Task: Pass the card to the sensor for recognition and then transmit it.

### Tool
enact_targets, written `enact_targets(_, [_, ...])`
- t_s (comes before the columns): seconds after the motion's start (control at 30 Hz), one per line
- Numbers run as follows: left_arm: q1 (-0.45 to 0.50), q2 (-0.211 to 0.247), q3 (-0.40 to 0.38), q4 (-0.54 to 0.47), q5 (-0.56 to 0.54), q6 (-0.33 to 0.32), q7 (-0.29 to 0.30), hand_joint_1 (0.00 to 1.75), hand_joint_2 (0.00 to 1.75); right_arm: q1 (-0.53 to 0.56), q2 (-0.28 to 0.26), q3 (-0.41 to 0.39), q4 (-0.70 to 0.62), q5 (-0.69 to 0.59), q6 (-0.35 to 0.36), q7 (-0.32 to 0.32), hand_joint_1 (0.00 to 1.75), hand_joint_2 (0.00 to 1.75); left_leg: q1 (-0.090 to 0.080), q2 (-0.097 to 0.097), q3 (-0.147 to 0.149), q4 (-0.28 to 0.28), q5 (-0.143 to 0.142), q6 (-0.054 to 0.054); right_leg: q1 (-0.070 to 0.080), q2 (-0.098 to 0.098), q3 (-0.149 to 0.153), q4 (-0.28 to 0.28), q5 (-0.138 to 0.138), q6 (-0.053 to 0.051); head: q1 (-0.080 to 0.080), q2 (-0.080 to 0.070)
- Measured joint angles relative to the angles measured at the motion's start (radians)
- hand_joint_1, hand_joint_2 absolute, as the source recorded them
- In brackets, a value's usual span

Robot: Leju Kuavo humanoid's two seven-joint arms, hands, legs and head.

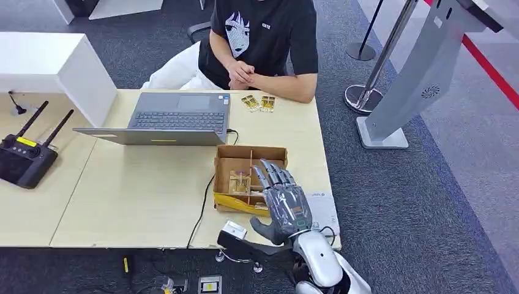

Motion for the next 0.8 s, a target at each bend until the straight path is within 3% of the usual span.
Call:
enact_targets(0.33, [0.0,0.0,0.0,0.0,0.011,0.009,0.0,0.0,1.75,-0.002,0.015,0.02,0.058,-0.086,-0.026,-0.03,0.0,1.75,0.0,0.0,0.0,0.0,0.0,0.0,0.0,0.0,0.0,0.0,0.0,0.0,0.0,0.0])
enact_targets(0.8, [0.0,0.001,-0.002,-0.002,0.033,0.029,0.0,0.0,1.75,-0.022,0.024,0.046,0.146,0.003,-0.093,0.0,0.0,1.75,0.0,0.0,0.0,0.0,0.0,0.0,0.0,0.0,0.0,0.0,0.0,0.0,0.0,0.0])
